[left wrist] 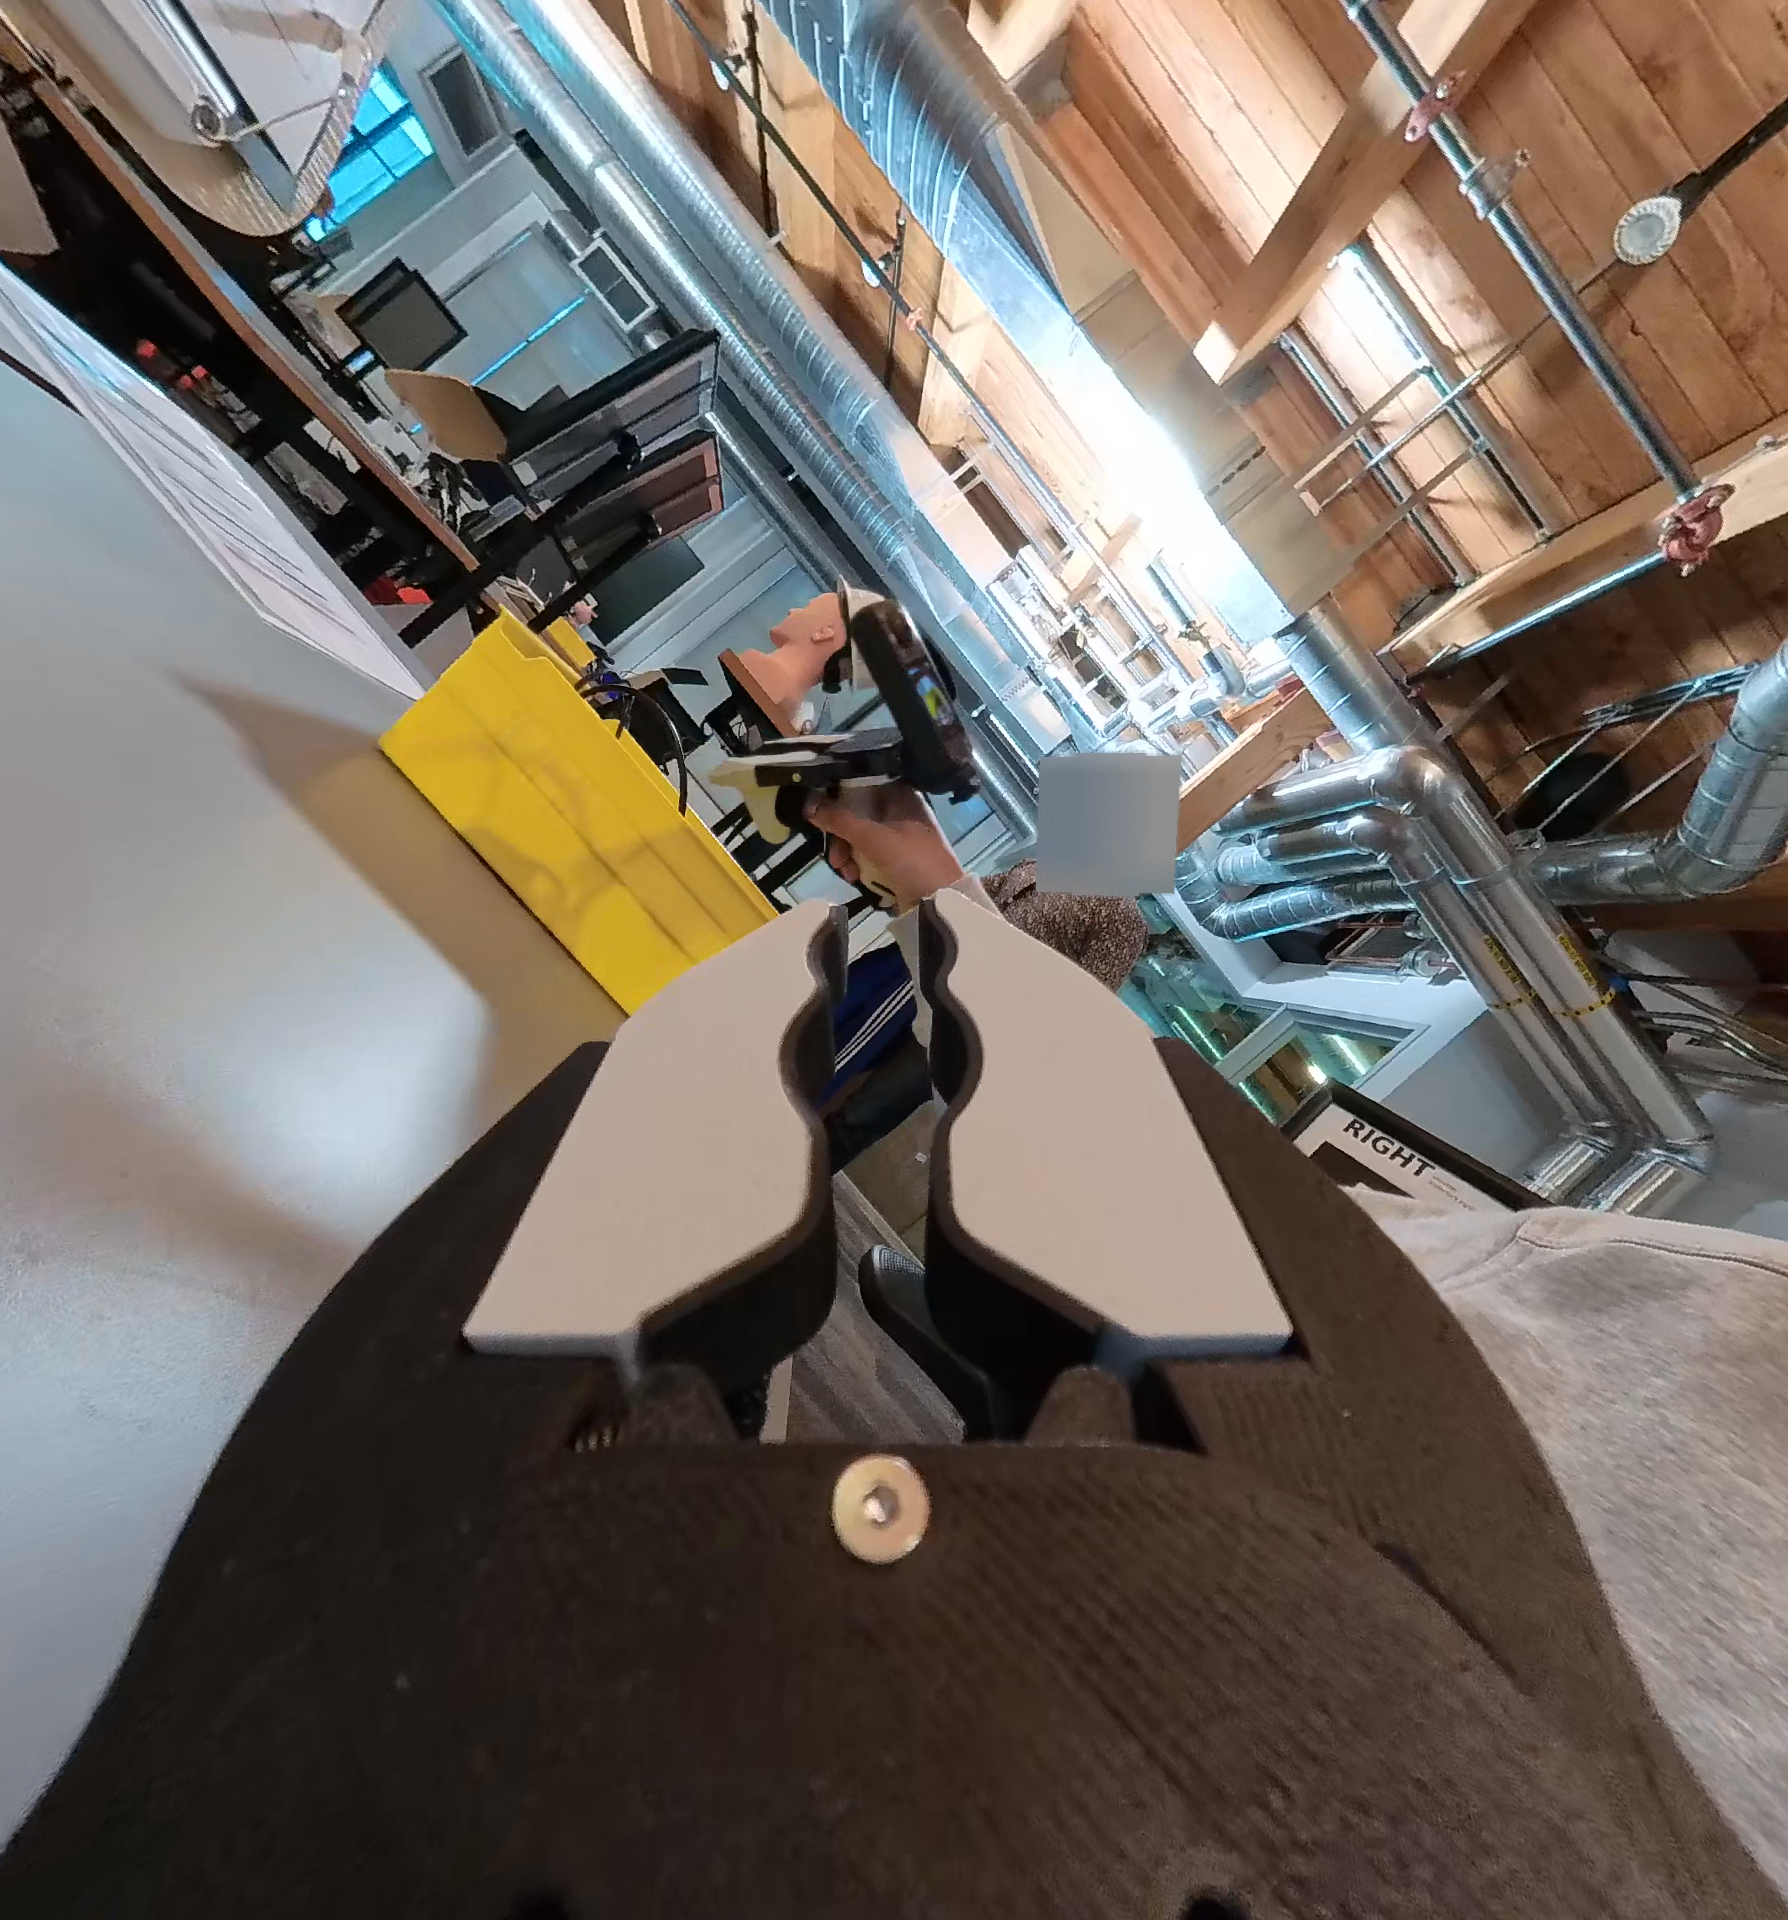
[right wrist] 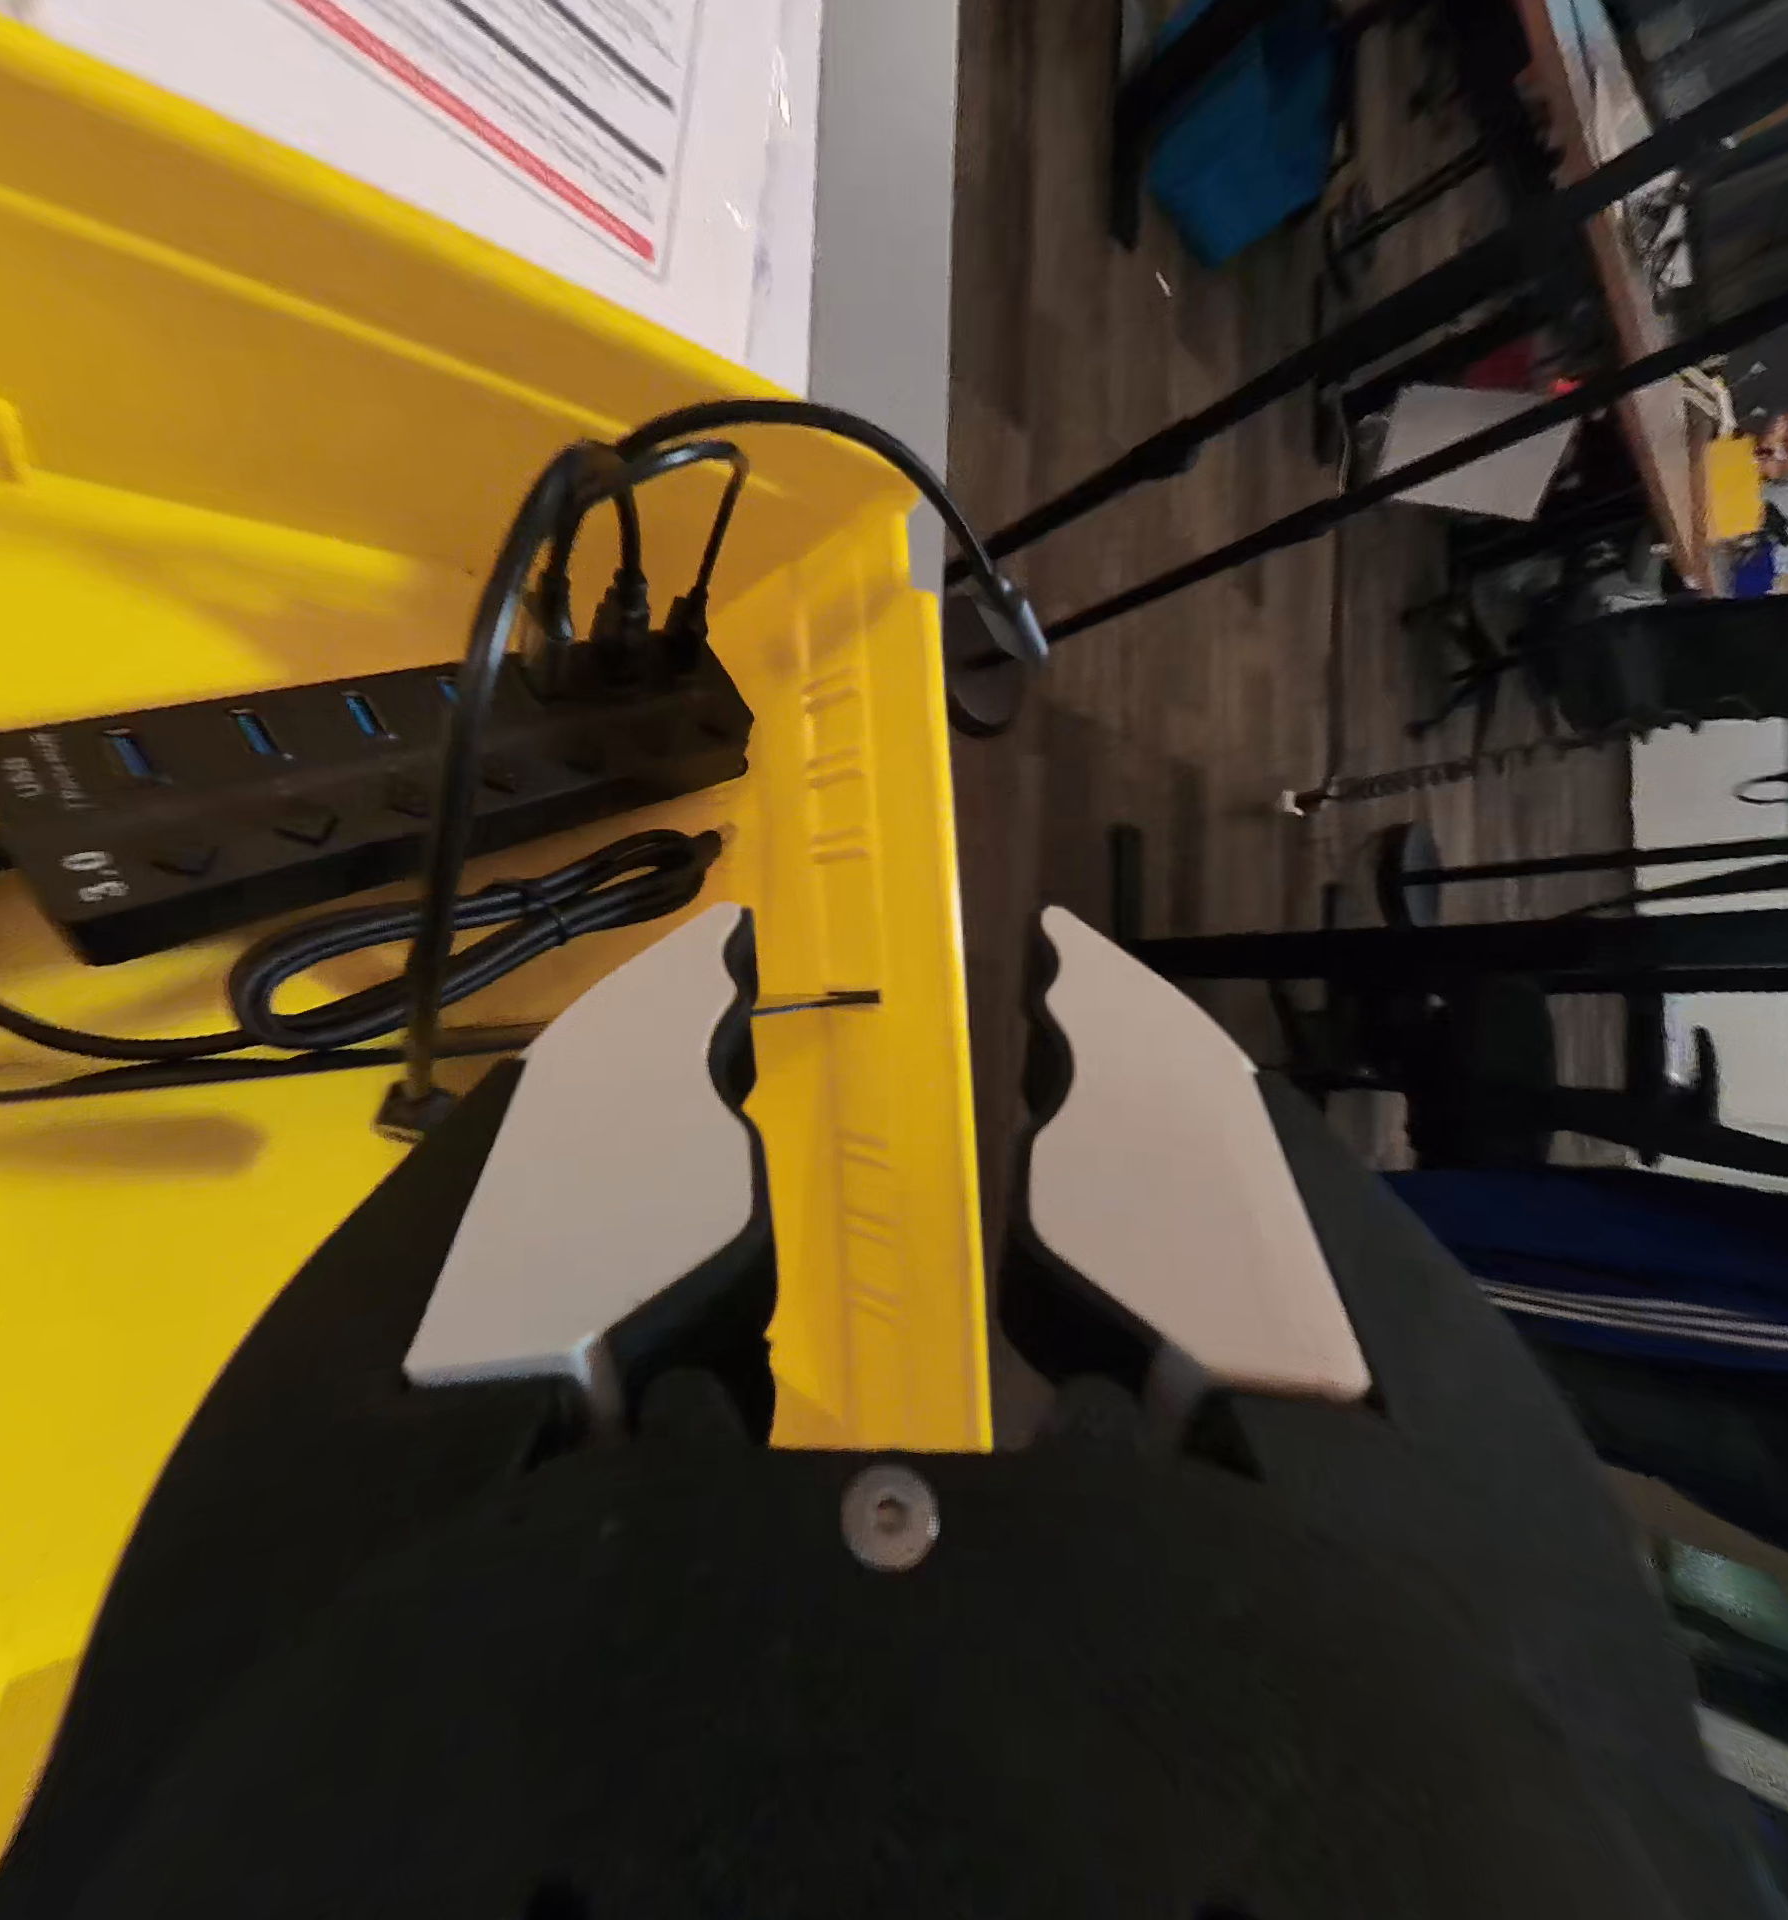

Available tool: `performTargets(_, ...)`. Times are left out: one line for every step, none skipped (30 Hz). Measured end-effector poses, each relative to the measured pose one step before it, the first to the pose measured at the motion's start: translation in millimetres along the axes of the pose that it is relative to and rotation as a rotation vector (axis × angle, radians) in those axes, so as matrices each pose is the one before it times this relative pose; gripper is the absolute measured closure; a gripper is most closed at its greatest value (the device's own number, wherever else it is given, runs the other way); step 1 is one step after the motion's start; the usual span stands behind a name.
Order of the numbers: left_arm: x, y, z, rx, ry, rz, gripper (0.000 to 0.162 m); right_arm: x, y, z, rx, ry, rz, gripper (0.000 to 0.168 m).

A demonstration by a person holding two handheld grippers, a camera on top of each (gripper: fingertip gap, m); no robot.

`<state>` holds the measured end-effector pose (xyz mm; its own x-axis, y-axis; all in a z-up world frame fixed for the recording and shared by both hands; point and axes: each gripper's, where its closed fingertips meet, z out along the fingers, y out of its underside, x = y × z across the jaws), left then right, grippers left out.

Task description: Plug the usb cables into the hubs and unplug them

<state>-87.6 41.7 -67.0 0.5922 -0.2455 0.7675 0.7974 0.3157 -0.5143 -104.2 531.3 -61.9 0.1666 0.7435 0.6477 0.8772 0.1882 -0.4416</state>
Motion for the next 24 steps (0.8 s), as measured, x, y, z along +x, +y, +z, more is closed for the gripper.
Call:
performTargets(-0.30,0.05,-0.14,0.0004,0.0003,-0.0022,0.148,-2.44,-2.10,-5.03,0.0226,-0.0308,0.0181,0.121)
performTargets(-0.16,0.06,-0.09,0.0001,0.0001,-0.0017,0.148,-3.90,-1.81,-4.50,0.0217,-0.0411,0.0257,0.122)
performTargets(-0.12,0.11,0.03,0.0002,-0.0001,-0.0009,0.148,-5.51,-1.60,-3.94,0.0223,-0.0500,0.0302,0.124)
performTargets(-0.19,0.19,-0.14,-0.0003,0.0000,-0.0005,0.148,-8.06,-2.28,-3.25,0.0286,-0.0646,0.0331,0.127)
performTargets(-0.17,0.24,0.06,-0.0006,-0.0001,-0.0007,0.148,-10.71,-3.24,-2.64,0.0370,-0.0778,0.0333,0.130)
performTargets(-0.24,0.17,0.07,-0.0007,-0.0004,-0.0009,0.148,-11.16,-2.36,-1.63,0.0350,-0.0762,0.0313,0.136)
performTargets(-0.26,0.26,0.04,-0.0004,-0.0004,-0.0011,0.148,-9.00,-0.34,0.36,0.0221,-0.0570,0.0307,0.145)
performTargets(-0.12,0.27,0.07,0.0002,-0.0001,-0.0016,0.148,-6.65,1.92,2.47,0.0056,-0.0380,0.0274,0.151)
performTargets(0.01,0.40,0.14,0.0000,0.0005,-0.0018,0.148,-4.89,4.51,4.56,-0.0118,-0.0230,0.0193,0.157)
performTargets(0.07,0.44,0.25,-0.0008,0.0004,-0.0012,0.148,-3.15,7.31,6.18,-0.0296,-0.0097,0.0071,0.162)
performTargets(0.21,0.50,0.19,-0.0011,-0.0001,0.0001,0.148,-1.84,8.28,6.86,-0.0374,0.0015,-0.0056,0.163)
performTargets(0.30,0.40,0.16,-0.0013,-0.0001,0.0014,0.148,-0.18,6.35,5.29,-0.0247,0.0156,-0.0147,0.162)
performTargets(0.19,0.47,0.12,-0.0018,-0.0005,0.0023,0.148,1.32,1.87,1.53,0.0102,0.0312,-0.0143,0.162)
performTargets(-0.06,0.36,0.11,-0.0022,-0.0013,0.0028,0.148,1.94,-2.19,-2.91,0.0471,0.0409,-0.0068,0.162)
performTargets(-0.25,0.33,-0.02,-0.0025,-0.0017,0.0030,0.148,2.79,-4.76,-6.59,0.0707,0.0454,0.0027,0.162)
performTargets(-0.64,0.09,-0.04,-0.0023,-0.0019,0.0027,0.148,3.75,-5.54,-9.27,0.0809,0.0467,0.0150,0.159)
performTargets(-0.88,0.02,-0.16,-0.0018,-0.0027,0.0019,0.148,3.38,-5.24,-10.88,0.0837,0.0376,0.0251,0.157)
performTargets(-0.99,0.04,-0.31,-0.0010,-0.0025,0.0010,0.148,3.25,-4.79,-11.65,0.0854,0.0309,0.0303,0.156)
performTargets(-0.86,0.01,-0.28,-0.0007,-0.0021,-0.0002,0.148,3.84,-4.08,-12.10,0.0866,0.0312,0.0331,0.156)
performTargets(-0.77,0.06,-0.30,0.0002,-0.0014,-0.0016,0.148,4.55,-3.33,-12.29,0.0875,0.0318,0.0364,0.157)
performTargets(-0.42,-0.03,-0.09,0.0010,-0.0004,-0.0018,0.148,5.49,-2.19,-12.47,0.0844,0.0314,0.0393,0.159)
performTargets(-0.29,-0.06,0.28,0.0007,-0.0002,-0.0011,0.148,6.51,-1.60,-12.39,0.0830,0.0283,0.0411,0.160)
performTargets(-0.27,-0.33,1.02,0.0008,0.0004,-0.0003,0.148,5.28,-4.50,-10.89,0.0882,0.0063,0.0318,0.159)
performTargets(0.11,0.06,1.86,-0.0032,0.0033,0.0001,0.148,6.30,-5.88,-7.61,0.0555,-0.0022,0.0173,0.154)
